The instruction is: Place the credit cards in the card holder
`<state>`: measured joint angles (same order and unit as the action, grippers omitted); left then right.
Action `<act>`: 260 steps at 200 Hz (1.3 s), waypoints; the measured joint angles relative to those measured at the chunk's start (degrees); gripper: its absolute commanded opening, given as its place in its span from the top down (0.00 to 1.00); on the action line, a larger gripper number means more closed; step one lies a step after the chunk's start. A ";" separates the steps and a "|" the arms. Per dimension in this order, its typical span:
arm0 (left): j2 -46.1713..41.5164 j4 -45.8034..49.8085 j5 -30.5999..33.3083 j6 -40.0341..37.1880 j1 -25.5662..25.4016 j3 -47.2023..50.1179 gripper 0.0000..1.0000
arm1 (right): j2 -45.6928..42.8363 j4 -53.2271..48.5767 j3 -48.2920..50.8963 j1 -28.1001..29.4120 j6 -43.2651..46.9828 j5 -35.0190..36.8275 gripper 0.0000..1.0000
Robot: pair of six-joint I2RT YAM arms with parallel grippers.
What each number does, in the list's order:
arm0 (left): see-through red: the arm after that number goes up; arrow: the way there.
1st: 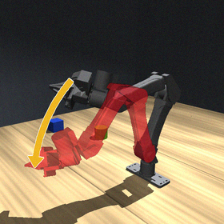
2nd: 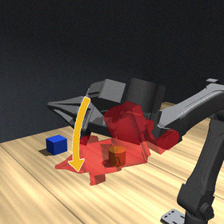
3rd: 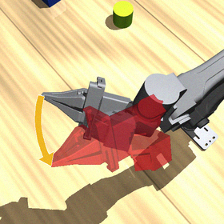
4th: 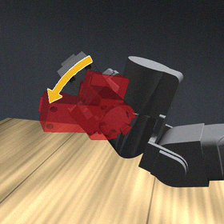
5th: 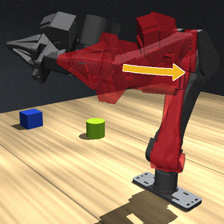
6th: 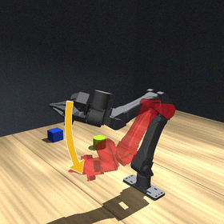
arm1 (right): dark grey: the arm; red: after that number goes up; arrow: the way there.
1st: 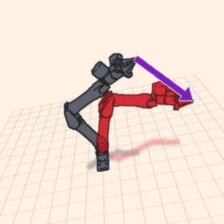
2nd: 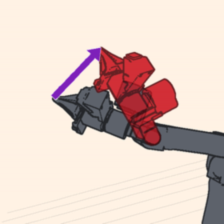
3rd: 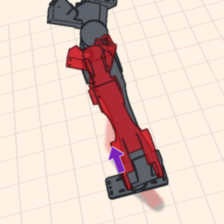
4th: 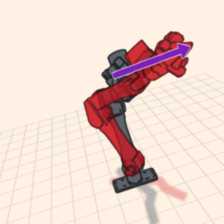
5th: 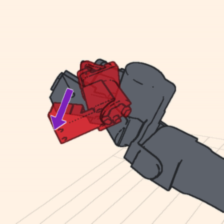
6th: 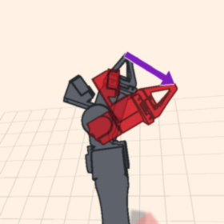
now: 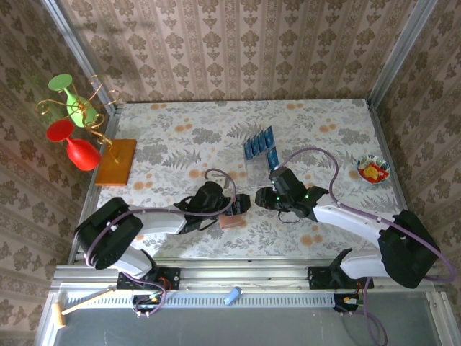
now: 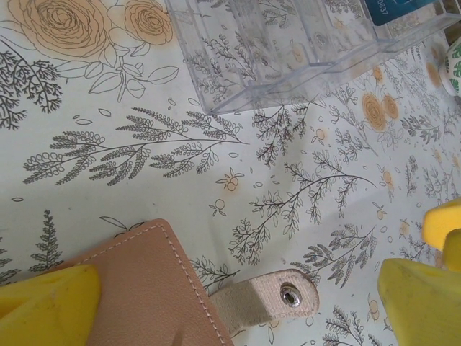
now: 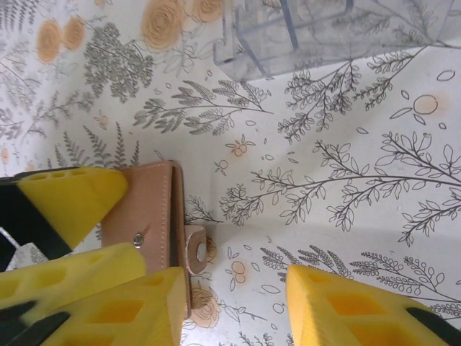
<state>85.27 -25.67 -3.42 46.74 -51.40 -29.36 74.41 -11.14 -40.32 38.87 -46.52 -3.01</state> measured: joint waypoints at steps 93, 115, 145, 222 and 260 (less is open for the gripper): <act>-6.69 7.50 -0.76 -1.31 5.75 -2.56 0.00 | 1.51 3.74 -0.28 7.67 -1.27 -1.90 0.98; -6.69 7.50 -1.38 -1.29 6.08 -2.56 0.00 | 2.16 4.85 -1.25 10.12 -1.57 -1.75 1.00; -6.78 7.72 -2.10 -1.29 6.12 -2.56 0.00 | 2.16 7.10 -1.42 11.69 -1.70 -1.70 1.00; -26.93 30.36 9.27 -1.16 13.38 -0.81 0.02 | 2.03 8.59 -1.42 12.94 -1.73 0.09 1.00; -26.18 40.06 10.29 0.02 13.53 0.02 0.15 | 1.60 8.26 -1.42 12.52 -1.66 1.09 1.00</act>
<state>59.09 14.39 6.87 46.76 -37.87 -29.34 76.01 -2.87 -41.74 51.40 -48.18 -1.91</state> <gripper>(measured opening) 0.871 0.068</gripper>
